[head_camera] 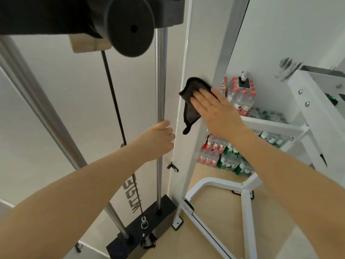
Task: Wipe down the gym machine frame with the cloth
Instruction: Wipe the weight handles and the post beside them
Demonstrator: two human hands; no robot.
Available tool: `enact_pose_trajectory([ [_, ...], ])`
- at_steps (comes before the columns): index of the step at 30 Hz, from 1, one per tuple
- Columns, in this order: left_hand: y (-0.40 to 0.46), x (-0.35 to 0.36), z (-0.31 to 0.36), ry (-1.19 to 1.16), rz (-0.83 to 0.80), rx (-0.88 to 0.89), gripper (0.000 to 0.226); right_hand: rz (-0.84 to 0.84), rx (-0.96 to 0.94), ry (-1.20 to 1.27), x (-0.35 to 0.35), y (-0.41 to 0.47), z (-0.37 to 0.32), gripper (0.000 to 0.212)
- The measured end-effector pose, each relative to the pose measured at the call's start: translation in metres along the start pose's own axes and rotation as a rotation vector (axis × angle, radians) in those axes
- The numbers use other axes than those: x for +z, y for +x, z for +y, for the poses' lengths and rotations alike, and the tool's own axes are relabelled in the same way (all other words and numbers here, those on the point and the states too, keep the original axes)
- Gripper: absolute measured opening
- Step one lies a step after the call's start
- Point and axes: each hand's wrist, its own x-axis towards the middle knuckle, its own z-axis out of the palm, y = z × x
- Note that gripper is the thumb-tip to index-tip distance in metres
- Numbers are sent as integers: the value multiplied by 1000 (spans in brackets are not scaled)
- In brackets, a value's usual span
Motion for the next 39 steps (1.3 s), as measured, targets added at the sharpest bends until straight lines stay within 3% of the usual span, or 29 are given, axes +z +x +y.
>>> enact_pose_trajectory([
  [6,0,-2,-1,12,21,-17,19,59,217,-62,-39,55,57,48],
  [9,0,-3,-2,0,47,-27,21,8,185,-38,-28,63,32,47],
  [14,0,4,-1,7,80,-34,39,-256,173,31,7,34,-48,56],
  [21,0,-1,-4,8,34,-48,44,-433,-68,-21,47,-27,-123,54],
  [25,1,2,-1,31,22,-42,36,-694,-278,98,57,-53,-149,58],
  [27,0,3,2,24,-28,-29,32,-683,-295,168,49,-50,-145,54],
  [31,0,0,2,-11,-131,-47,22,-500,-134,428,13,-38,-122,22],
  [32,0,-1,1,-29,-151,-50,20,-462,-69,484,0,-36,-111,24],
  [35,1,-17,0,-55,-210,-90,19,-582,43,648,-38,-43,-82,41],
  [37,2,-15,3,-160,-279,-116,23,-615,155,772,-70,-51,-66,38],
  [39,4,-28,6,-319,-263,-205,27,-661,387,1088,-100,-61,-55,31],
])
